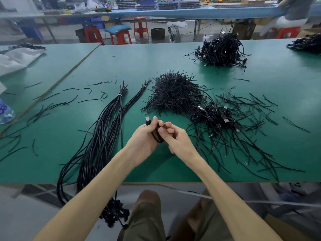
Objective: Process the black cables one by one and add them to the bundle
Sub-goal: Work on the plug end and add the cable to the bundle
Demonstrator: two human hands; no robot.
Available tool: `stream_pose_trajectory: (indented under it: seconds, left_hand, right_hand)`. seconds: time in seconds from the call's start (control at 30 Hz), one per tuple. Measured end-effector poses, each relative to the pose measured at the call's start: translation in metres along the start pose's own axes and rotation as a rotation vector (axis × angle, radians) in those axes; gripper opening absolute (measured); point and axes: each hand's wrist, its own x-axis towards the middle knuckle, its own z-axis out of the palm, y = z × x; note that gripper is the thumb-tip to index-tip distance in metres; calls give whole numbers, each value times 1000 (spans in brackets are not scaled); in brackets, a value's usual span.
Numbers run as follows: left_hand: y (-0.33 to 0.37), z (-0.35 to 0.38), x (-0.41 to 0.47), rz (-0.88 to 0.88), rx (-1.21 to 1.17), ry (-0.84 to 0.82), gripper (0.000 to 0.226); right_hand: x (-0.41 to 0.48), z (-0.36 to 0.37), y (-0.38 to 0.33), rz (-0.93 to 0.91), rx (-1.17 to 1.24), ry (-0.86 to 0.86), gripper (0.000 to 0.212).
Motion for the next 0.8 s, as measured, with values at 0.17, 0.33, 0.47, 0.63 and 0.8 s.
stream_pose_trajectory:
  seconds: [0.17, 0.33, 0.47, 0.63, 0.8]
  left_hand:
    - [-8, 3, 3, 28, -70, 40, 27]
    - [-6, 6, 0, 28, -50, 1, 34]
    - [-5, 4, 0, 0, 68, -30, 30]
    - [6, 7, 3, -53, 216, -57, 32]
    - [13, 13, 9, -53, 381, -73, 30]
  right_hand:
    - [1, 0, -1, 30, -38, 37, 18]
    - [3, -1, 1, 60, -61, 11, 28]
    - [2, 1, 3, 77, -17, 45, 27]
    - [-1, 0, -1, 32, -13, 83, 21]
    - [-3, -3, 0, -15, -50, 144, 18]
